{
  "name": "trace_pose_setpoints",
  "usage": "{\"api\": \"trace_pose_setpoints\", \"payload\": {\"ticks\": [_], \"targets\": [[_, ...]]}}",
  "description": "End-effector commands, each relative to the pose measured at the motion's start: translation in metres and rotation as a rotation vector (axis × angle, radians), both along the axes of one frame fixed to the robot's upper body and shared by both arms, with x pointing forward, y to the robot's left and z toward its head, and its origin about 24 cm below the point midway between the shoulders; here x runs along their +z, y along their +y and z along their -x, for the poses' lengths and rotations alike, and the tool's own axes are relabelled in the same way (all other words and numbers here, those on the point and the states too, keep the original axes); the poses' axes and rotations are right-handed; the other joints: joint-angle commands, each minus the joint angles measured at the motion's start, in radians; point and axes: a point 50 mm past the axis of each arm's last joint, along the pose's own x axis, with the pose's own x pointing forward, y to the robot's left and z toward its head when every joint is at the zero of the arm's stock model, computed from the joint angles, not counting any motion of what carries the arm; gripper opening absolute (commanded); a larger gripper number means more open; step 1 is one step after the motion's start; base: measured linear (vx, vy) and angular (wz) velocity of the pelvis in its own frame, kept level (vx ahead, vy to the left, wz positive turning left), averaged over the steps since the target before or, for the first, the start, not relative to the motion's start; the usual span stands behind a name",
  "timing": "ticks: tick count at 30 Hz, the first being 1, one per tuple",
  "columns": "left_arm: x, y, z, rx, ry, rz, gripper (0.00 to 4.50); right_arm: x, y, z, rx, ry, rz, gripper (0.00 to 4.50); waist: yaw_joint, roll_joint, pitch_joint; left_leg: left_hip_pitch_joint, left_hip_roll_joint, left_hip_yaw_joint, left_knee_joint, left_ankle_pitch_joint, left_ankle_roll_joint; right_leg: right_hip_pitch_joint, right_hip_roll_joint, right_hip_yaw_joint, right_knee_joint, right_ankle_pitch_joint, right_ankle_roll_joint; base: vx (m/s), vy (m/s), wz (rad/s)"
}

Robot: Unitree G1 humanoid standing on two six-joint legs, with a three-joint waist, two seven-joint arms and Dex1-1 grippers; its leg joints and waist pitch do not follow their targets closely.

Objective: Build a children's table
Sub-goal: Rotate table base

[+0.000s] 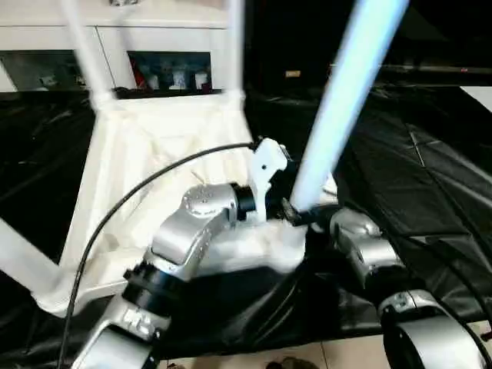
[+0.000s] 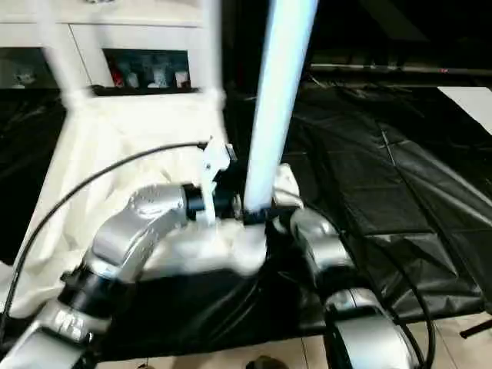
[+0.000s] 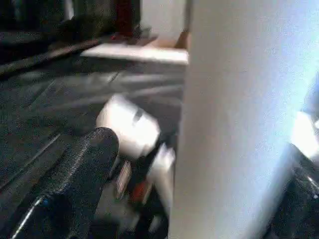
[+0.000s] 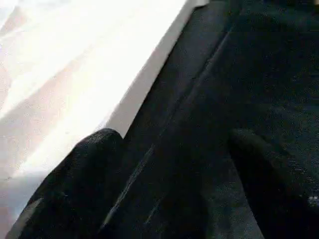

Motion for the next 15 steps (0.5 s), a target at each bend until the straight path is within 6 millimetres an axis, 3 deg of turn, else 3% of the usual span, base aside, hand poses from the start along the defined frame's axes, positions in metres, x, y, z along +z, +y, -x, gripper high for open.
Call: {"api": "trace_pose_setpoints", "payload": {"ticks": [1,4,8,14,15], "targets": [[-0.006,0.017,0.000,0.002,0.003,-0.058,4.43,0.009,-0.014,-0.003,-0.026,-0.022,-0.031,3.87,0.013,0.004,-0.071,-0.003,0.026,-0.004,-0.070,-0.202,0.026,0.059,-0.065,0.043,-0.091,-0.303,-0.183,0.000,0.000,0.00],[-0.010,0.025,0.007,-0.053,0.018,-0.079,4.43,0.013,-0.025,-0.001,0.012,-0.033,-0.041,3.87,0.018,0.001,-0.075,-0.004,0.028,-0.003,-0.069,-0.176,0.037,0.063,-0.064,0.042,-0.082,-0.231,-0.202,0.000,0.000,0.00],[-0.021,0.035,0.020,-0.134,0.076,-0.158,4.43,0.015,-0.040,0.009,0.123,-0.030,0.007,3.87,0.038,0.007,-0.077,0.000,0.031,0.002,-0.067,-0.126,0.062,0.064,-0.064,0.045,-0.071,-0.115,-0.243,0.000,0.000,0.00],[-0.044,0.045,0.015,-0.066,0.136,-0.335,3.95,0.018,-0.067,0.026,0.239,0.009,0.138,3.87,0.053,0.007,-0.069,0.008,0.028,0.004,-0.070,-0.182,0.045,0.062,-0.062,0.046,-0.088,-0.224,-0.214,0.000,0.000,0.00],[-0.044,0.044,0.015,-0.062,0.146,-0.327,3.83,0.019,-0.070,0.028,0.249,0.013,0.150,3.87,0.055,0.004,-0.069,0.003,0.025,0.003,-0.070,-0.183,0.042,0.067,-0.063,0.045,-0.090,-0.255,-0.204,0.000,0.000,0.00]]}}
